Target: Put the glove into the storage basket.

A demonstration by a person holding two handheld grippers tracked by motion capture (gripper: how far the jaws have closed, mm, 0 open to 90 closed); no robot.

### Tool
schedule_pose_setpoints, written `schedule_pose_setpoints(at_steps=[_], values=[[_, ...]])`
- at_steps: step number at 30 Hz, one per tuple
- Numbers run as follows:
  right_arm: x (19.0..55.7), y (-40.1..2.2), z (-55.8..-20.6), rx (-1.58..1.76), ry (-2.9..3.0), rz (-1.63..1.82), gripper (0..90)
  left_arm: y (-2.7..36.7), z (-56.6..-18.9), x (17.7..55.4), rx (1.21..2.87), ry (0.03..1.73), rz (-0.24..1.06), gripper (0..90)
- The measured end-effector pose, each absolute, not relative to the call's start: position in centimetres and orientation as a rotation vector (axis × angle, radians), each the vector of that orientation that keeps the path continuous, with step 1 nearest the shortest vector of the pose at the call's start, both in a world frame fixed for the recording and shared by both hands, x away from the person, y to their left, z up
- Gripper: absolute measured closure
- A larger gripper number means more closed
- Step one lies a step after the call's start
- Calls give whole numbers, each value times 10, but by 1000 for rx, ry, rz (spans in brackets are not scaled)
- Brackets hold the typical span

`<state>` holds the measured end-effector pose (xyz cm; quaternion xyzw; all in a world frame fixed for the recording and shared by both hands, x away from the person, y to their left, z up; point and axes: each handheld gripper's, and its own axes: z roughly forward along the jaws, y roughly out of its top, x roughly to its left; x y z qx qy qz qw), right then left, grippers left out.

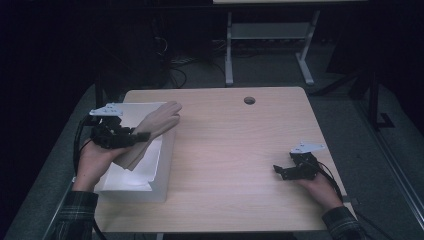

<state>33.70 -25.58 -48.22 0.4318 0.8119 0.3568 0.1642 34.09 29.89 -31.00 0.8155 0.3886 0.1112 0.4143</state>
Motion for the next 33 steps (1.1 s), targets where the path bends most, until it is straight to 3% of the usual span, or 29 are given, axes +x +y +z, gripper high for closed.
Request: schedule_pose_setpoints(at_steps=[14,33], values=[[337,-256,-482,1230,2314,1018,140,332,-364,346,2024,1144,318,659],[337,-256,-482,1230,2313,1018,140,319,-408,358,2127,1233,299,650]])
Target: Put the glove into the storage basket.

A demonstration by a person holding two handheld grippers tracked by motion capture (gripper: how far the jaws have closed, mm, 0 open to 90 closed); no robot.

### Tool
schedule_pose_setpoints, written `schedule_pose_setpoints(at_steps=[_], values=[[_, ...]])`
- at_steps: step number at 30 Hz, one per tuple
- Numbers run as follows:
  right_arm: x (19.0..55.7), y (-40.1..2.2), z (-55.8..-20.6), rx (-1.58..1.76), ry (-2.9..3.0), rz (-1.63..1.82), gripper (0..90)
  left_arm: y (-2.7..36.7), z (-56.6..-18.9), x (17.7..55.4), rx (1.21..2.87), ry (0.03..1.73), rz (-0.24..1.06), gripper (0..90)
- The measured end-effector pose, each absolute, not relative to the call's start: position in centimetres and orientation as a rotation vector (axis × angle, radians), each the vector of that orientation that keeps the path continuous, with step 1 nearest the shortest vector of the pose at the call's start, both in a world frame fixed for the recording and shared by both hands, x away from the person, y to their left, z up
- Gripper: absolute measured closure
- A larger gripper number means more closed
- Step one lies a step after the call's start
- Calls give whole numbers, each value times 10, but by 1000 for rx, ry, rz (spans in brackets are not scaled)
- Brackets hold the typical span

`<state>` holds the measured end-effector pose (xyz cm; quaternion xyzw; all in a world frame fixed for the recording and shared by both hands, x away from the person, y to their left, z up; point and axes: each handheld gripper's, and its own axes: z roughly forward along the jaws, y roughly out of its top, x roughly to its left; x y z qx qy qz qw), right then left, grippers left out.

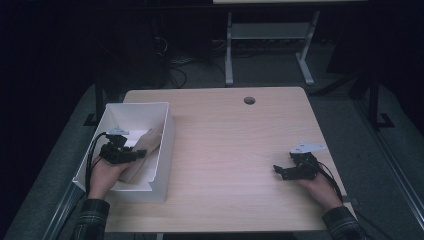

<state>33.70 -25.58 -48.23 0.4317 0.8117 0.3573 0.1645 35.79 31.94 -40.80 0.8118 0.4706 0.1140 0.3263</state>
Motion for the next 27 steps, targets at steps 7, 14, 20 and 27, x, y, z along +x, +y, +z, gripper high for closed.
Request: schedule_pose_setpoints(at_steps=[7,14,20,27], values=[[337,-256,-482,1229,2313,1018,140,316,-416,362,2159,1261,280,626],[337,-256,-482,1229,2313,1018,140,316,-422,366,2198,1285,253,505],[337,-256,-482,1226,2315,1016,140,318,-422,367,2178,1287,243,338],[337,-256,-482,1226,2315,1016,140,320,-420,366,2143,1276,265,228]])
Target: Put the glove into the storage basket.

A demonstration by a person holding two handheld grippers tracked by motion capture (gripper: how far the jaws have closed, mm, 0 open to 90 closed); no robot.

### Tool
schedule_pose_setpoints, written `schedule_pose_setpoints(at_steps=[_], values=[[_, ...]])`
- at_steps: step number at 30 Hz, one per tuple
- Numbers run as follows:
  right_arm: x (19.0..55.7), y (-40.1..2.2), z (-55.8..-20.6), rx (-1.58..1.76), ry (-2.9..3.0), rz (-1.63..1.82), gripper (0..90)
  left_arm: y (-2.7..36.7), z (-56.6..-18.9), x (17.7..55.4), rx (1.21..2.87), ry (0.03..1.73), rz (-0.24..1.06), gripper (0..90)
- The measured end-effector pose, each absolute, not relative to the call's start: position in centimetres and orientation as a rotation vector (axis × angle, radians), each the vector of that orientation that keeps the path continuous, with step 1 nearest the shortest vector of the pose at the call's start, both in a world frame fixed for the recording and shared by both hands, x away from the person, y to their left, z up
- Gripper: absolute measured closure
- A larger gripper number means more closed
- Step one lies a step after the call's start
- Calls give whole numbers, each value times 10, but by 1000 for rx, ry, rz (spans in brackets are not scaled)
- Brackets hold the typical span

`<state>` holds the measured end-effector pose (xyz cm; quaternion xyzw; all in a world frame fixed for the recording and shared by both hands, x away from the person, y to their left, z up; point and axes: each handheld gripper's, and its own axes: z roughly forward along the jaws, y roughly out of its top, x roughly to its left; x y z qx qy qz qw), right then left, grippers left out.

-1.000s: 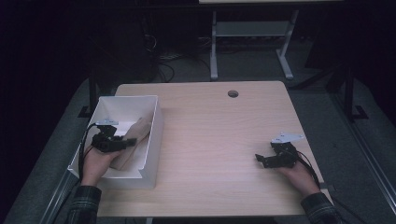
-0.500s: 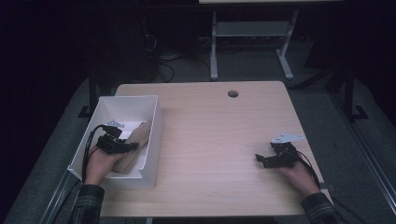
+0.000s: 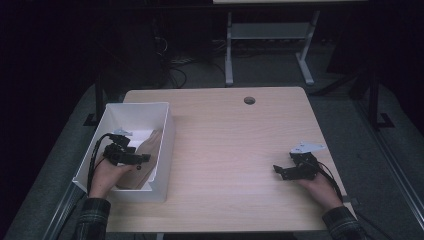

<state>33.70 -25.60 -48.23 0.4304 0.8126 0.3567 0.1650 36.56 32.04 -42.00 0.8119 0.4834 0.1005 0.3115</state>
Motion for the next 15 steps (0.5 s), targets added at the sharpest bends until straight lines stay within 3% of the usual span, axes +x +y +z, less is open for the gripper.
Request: schedule_pose_setpoints(at_steps=[2,15], values=[[337,-256,-482,1227,2315,1017,140,323,-418,366,2120,1276,255,189],[337,-256,-482,1229,2314,1018,140,324,-388,365,2081,1193,278,188]])
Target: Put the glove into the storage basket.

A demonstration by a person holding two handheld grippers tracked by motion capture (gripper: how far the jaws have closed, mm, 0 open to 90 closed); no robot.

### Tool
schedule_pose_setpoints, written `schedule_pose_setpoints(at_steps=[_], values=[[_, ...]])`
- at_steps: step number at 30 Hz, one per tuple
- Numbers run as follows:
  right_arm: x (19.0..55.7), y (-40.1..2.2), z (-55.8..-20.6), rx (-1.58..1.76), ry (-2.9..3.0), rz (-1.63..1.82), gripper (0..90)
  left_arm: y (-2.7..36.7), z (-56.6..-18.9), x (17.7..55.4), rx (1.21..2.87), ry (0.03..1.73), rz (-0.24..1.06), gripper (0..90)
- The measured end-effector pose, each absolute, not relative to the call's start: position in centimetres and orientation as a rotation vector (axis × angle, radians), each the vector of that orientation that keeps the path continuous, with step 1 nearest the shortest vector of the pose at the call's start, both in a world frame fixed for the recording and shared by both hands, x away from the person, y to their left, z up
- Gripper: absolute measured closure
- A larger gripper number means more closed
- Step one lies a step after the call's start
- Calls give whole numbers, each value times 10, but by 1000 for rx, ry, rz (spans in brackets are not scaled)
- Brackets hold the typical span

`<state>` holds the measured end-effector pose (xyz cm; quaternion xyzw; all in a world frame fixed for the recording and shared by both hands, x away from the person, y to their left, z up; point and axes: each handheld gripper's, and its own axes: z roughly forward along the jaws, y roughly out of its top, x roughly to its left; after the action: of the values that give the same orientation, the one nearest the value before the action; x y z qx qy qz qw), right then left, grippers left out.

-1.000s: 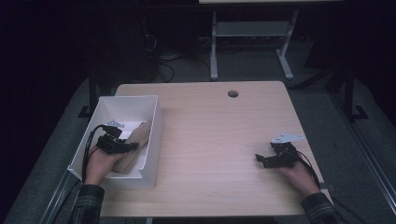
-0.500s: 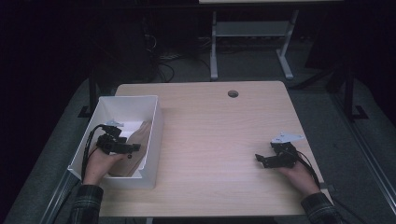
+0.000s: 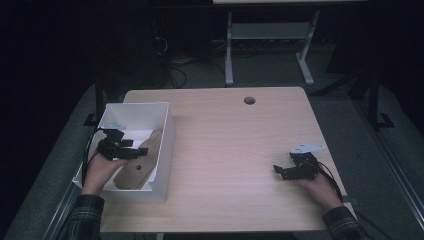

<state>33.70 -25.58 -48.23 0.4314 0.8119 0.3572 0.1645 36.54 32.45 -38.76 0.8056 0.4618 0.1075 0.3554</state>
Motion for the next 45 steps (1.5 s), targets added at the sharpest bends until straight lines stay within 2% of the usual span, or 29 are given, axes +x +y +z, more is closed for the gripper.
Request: schedule_pose_setpoints(at_steps=[12,21,34,45], values=[[337,-256,-482,1225,2316,1018,140,305,-331,365,2045,1099,295,189],[337,-256,-482,1225,2318,1017,139,277,-308,361,2022,1020,287,190],[336,-256,-482,1225,2317,1019,140,216,-304,355,2038,924,270,191],[336,-255,-482,1227,2316,1023,140,159,-320,338,2063,848,242,191]])
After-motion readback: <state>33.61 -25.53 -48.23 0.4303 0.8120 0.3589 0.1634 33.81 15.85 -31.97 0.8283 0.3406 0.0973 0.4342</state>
